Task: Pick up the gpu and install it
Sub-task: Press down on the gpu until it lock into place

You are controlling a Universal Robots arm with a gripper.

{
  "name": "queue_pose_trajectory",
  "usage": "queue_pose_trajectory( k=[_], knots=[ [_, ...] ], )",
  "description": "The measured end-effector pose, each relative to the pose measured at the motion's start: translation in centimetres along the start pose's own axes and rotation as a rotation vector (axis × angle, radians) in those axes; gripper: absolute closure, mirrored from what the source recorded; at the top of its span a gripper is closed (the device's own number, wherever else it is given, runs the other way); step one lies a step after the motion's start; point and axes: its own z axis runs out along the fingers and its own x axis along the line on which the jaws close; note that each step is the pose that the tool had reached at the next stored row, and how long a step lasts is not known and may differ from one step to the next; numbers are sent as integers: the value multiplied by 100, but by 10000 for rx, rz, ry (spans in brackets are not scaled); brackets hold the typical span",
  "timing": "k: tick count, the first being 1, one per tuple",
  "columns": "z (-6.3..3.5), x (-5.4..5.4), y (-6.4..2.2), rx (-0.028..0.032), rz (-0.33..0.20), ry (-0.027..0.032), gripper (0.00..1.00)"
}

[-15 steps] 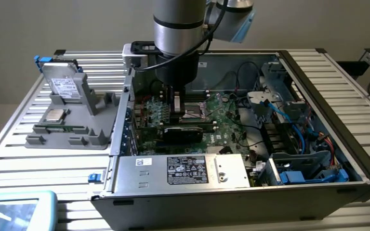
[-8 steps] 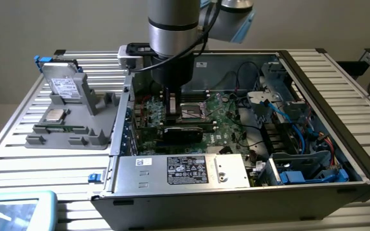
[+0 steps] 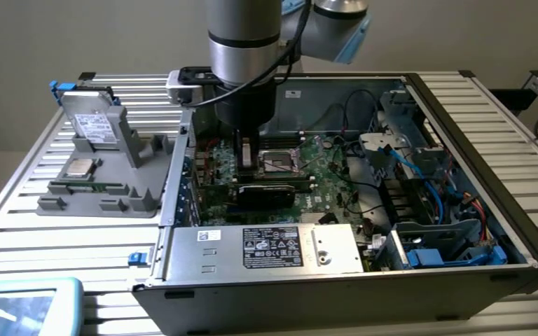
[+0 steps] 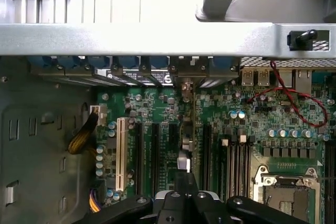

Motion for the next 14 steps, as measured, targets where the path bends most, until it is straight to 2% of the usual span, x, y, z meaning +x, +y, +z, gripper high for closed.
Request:
queue_pose_trajectory(
  k=[14],
  knots=[
    [127, -92, 92, -4, 119, -1, 89]
  ],
)
